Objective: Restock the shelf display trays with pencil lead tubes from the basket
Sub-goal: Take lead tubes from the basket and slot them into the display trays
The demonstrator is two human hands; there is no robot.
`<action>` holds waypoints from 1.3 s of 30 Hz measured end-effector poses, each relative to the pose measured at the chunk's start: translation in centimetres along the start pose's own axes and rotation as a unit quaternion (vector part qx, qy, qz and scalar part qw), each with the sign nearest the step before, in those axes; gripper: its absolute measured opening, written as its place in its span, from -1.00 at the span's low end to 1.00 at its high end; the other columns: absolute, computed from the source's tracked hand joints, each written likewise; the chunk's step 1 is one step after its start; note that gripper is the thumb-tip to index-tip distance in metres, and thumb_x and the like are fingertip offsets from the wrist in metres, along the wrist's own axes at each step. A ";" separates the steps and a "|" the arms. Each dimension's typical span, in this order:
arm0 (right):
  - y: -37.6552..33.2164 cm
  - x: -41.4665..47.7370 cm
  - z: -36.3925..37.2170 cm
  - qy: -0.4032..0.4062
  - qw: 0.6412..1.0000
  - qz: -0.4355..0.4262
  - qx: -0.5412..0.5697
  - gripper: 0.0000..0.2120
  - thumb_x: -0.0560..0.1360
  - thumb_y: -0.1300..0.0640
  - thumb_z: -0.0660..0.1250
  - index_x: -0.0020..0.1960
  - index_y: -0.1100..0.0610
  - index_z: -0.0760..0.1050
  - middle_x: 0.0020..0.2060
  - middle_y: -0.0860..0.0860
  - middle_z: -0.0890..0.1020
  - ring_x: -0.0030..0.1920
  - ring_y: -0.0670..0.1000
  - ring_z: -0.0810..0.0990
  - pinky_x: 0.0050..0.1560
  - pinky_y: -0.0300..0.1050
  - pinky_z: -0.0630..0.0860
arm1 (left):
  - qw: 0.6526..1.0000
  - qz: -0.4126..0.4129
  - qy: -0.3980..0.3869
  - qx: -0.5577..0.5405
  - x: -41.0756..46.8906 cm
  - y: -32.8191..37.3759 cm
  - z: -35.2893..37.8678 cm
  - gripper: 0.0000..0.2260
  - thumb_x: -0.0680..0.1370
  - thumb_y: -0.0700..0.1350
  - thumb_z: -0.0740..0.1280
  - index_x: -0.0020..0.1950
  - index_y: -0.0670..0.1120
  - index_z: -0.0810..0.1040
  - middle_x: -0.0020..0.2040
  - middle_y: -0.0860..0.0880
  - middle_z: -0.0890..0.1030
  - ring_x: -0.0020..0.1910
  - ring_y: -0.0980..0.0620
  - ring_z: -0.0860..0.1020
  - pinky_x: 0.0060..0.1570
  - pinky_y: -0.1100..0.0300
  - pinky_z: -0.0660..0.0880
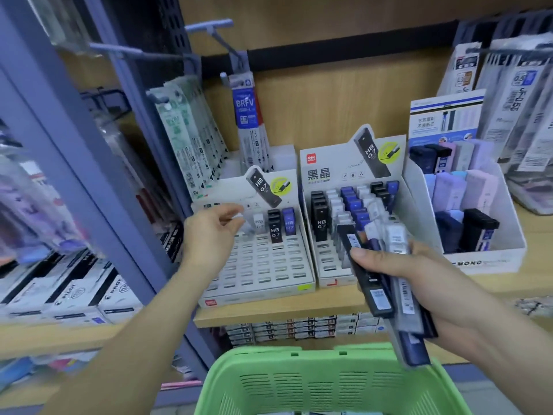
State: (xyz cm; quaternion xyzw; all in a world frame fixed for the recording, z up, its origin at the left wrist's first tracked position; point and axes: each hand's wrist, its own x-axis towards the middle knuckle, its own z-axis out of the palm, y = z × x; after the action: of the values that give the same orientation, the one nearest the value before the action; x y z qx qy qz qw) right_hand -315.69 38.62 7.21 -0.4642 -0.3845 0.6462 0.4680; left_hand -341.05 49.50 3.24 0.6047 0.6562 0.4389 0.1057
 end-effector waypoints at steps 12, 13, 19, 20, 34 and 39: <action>1.9 1.6 2.0 -0.026 0.999 0.012 -0.023 -0.83 0.23 0.18 0.48 -0.17 0.12 0.66 -0.32 0.09 0.69 -0.43 -0.01 0.63 -0.50 -0.18 0.51 | 0.986 0.129 -0.083 0.057 1.5 -1.1 2.3 -0.78 0.57 -0.24 0.31 0.17 -0.07 0.64 0.09 -0.05 0.64 0.12 -0.01 0.56 0.20 0.15 0.44; 2.0 1.7 2.0 -0.024 0.999 0.012 -0.023 -0.86 0.24 0.18 0.48 -0.19 0.11 0.67 -0.29 0.10 0.69 -0.40 0.00 0.64 -0.49 -0.17 0.53 | 0.985 0.139 -0.077 0.066 1.5 -1.0 2.6 -0.78 0.56 -0.25 0.32 0.15 -0.08 0.66 0.04 -0.06 0.63 0.07 -0.01 0.55 0.16 0.18 0.44; 2.7 2.1 1.9 -0.028 0.999 0.016 -0.023 -0.63 0.22 0.15 0.50 0.03 0.15 0.62 -0.17 0.13 0.70 -0.27 0.04 0.66 -0.37 -0.11 0.59 | 0.996 0.046 -0.044 0.059 1.2 -0.8 2.9 -0.95 0.51 -0.15 0.40 -0.11 -0.01 0.63 -0.19 0.05 0.63 -0.17 0.02 0.58 -0.05 0.13 0.53; 2.8 2.1 1.9 -0.028 0.999 0.014 -0.019 -0.64 0.22 0.15 0.50 0.01 0.15 0.62 -0.20 0.10 0.70 -0.29 0.02 0.65 -0.37 -0.12 0.59 | 0.994 0.054 -0.043 0.084 1.1 -0.5 2.6 -0.95 0.52 -0.14 0.39 -0.09 -0.01 0.64 -0.15 0.04 0.63 -0.14 0.01 0.58 -0.03 0.14 0.51; 4.0 2.1 2.4 0.012 0.998 -0.065 -0.003 -0.76 0.20 0.08 0.51 -0.17 0.09 0.60 -0.35 0.06 0.63 -0.37 0.00 0.59 -0.41 -0.12 0.54 | 0.913 -0.100 -0.246 -0.309 -12.3 7.1 -0.1 -0.60 0.37 -0.18 0.53 0.03 0.23 0.52 -0.37 -0.04 0.54 -0.37 -0.05 0.60 -0.17 -0.14 0.61; 2.7 2.5 0.5 0.038 0.997 -0.065 -0.002 -0.74 0.28 0.03 0.51 -0.12 0.08 0.52 -0.38 0.01 0.58 -0.46 0.01 0.44 -0.45 -0.15 0.43 | 0.946 -0.042 -0.187 -0.261 -12.1 6.6 -0.2 -0.60 0.45 -0.26 0.44 -0.01 0.29 0.64 -0.26 0.09 0.58 -0.28 -0.05 0.61 -0.25 0.16 0.54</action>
State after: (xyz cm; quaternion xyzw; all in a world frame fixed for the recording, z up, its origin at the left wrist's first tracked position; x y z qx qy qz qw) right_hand -317.20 40.24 4.20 -0.4635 -0.3970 0.5953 0.5226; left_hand -333.63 37.87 3.24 0.5988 0.5123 0.4689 0.3988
